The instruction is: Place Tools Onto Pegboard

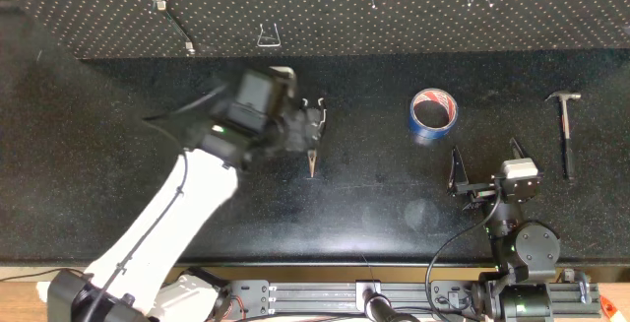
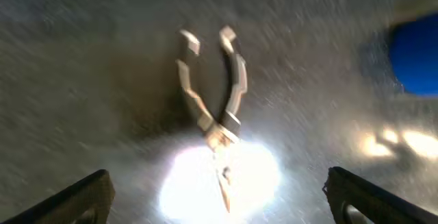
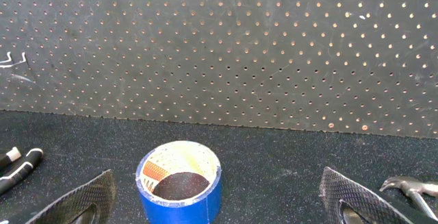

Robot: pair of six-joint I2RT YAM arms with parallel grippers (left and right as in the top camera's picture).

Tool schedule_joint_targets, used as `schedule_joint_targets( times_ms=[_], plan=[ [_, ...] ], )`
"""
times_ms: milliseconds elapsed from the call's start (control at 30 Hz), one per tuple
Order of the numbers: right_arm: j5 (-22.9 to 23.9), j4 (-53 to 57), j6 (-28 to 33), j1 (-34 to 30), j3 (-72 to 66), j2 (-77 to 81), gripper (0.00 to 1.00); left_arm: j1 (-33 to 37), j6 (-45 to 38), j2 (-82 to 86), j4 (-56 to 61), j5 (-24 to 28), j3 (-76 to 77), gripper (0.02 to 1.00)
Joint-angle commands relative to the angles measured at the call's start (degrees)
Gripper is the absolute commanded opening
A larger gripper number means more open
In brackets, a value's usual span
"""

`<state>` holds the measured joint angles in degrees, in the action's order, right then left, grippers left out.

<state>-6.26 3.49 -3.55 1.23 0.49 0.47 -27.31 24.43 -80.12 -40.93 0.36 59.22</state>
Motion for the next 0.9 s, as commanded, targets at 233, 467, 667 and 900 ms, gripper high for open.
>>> schedule_joint_targets(
  times_ms=[233,467,667,900],
  plan=[
    [-0.2,0.2,0.8,0.0,-0.3,-0.2,0.976,-7.1,14.3,-11.9,-7.5,-5.8,3.6,0.996],
    [-0.2,0.2,0.8,0.0,-0.3,-0.2,0.976,-6.8,18.3,-20.8,-10.6,-11.0,13.9,0.998],
    [-0.2,0.2,0.8,0.0,-0.3,-0.2,0.978,-4.1,19.1,-24.3,-11.1,-10.1,16.1,0.998],
    [-0.2,0.2,0.8,0.0,-0.3,-0.2,0.976,-2.0,15.5,-25.1,-9.5,-8.6,16.1,0.996]
  ],
)
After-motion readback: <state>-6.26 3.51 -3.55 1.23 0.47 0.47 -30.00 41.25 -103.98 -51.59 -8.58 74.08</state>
